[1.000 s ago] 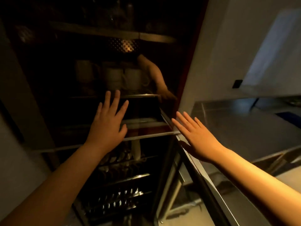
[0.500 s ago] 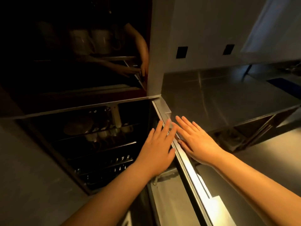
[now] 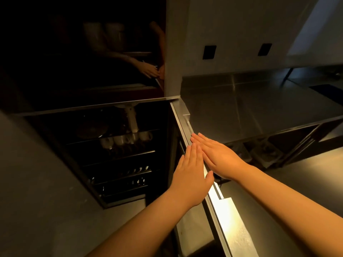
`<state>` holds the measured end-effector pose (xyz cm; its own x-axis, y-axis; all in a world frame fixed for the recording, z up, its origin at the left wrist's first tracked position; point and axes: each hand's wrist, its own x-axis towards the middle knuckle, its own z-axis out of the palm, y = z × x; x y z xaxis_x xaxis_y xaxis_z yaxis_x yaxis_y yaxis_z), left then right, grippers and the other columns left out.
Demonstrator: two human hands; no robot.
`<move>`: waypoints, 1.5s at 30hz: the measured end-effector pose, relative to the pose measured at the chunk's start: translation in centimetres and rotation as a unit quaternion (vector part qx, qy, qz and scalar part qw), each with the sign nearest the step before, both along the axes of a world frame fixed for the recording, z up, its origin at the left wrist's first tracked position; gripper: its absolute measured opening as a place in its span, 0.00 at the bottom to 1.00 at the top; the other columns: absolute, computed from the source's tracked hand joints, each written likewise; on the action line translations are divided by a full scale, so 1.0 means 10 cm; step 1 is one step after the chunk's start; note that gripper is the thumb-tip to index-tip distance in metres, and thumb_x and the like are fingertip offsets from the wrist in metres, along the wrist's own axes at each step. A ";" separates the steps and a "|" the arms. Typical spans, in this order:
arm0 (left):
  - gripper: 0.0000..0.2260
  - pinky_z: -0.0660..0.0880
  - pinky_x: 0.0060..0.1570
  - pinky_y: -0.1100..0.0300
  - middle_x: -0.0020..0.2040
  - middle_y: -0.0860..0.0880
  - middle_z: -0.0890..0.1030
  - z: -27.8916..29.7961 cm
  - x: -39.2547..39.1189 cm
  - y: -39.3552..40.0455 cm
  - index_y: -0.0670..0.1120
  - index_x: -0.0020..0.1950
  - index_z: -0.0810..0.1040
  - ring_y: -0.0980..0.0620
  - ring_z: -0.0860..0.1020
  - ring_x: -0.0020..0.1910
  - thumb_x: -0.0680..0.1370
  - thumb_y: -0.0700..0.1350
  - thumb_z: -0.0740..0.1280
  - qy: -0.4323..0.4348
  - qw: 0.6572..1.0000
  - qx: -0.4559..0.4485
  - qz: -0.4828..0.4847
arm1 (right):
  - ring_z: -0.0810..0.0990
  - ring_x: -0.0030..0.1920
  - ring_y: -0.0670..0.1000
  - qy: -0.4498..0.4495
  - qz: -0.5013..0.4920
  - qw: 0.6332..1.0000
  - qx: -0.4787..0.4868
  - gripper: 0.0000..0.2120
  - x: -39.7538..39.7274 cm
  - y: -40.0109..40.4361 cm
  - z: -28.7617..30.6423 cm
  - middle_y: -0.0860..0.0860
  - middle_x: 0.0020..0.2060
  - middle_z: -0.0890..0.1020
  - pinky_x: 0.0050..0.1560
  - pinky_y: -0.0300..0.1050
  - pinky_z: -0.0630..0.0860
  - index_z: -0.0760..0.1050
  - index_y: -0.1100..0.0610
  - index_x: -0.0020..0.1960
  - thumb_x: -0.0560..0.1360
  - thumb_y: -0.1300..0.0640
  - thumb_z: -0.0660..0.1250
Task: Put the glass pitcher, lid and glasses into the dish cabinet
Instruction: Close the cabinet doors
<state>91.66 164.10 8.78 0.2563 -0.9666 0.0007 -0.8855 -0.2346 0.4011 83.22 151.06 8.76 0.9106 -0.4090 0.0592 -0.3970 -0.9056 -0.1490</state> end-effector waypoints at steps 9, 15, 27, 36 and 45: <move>0.30 0.39 0.73 0.54 0.77 0.48 0.38 0.02 0.23 0.18 0.47 0.77 0.37 0.51 0.38 0.76 0.82 0.55 0.49 0.008 1.000 0.008 -0.010 | 0.49 0.73 0.40 -0.021 -0.018 1.000 0.004 0.30 0.21 0.21 -0.08 0.41 0.73 0.50 0.71 0.36 0.51 0.49 0.49 0.76 0.77 0.38 0.36; 0.30 0.37 0.70 0.57 0.77 0.50 0.37 0.07 0.68 0.45 0.48 0.77 0.36 0.52 0.37 0.75 0.82 0.52 0.51 0.004 0.999 0.022 -0.041 | 0.52 0.74 0.47 -0.014 -0.020 0.999 -0.036 0.33 0.52 0.44 -0.09 0.47 0.73 0.52 0.71 0.42 0.50 0.46 0.50 0.74 0.75 0.35 0.29; 0.28 0.38 0.71 0.57 0.78 0.47 0.40 0.24 1.66 0.91 0.45 0.77 0.40 0.51 0.39 0.76 0.82 0.43 0.52 -0.120 0.990 0.057 -0.056 | 0.45 0.74 0.52 0.023 -0.060 0.991 -0.119 0.36 1.48 0.91 -0.05 0.53 0.75 0.52 0.71 0.47 0.39 0.50 0.57 0.75 0.73 0.41 0.29; 0.30 0.40 0.73 0.52 0.78 0.45 0.40 0.19 2.26 1.06 0.43 0.77 0.38 0.47 0.39 0.76 0.81 0.41 0.54 -0.212 0.974 0.075 0.016 | 0.42 0.75 0.53 0.032 -0.062 0.990 -0.122 0.27 2.09 0.98 0.01 0.53 0.76 0.48 0.75 0.50 0.41 0.44 0.56 0.76 0.81 0.46 0.40; 0.27 0.34 0.70 0.51 0.77 0.44 0.41 -0.22 2.51 0.75 0.44 0.76 0.39 0.45 0.40 0.75 0.83 0.54 0.47 -0.202 0.961 -0.014 0.190 | 0.44 0.74 0.51 -0.040 -0.020 0.996 -0.075 0.32 2.48 0.73 -0.20 0.51 0.74 0.46 0.72 0.49 0.42 0.43 0.53 0.76 0.79 0.49 0.57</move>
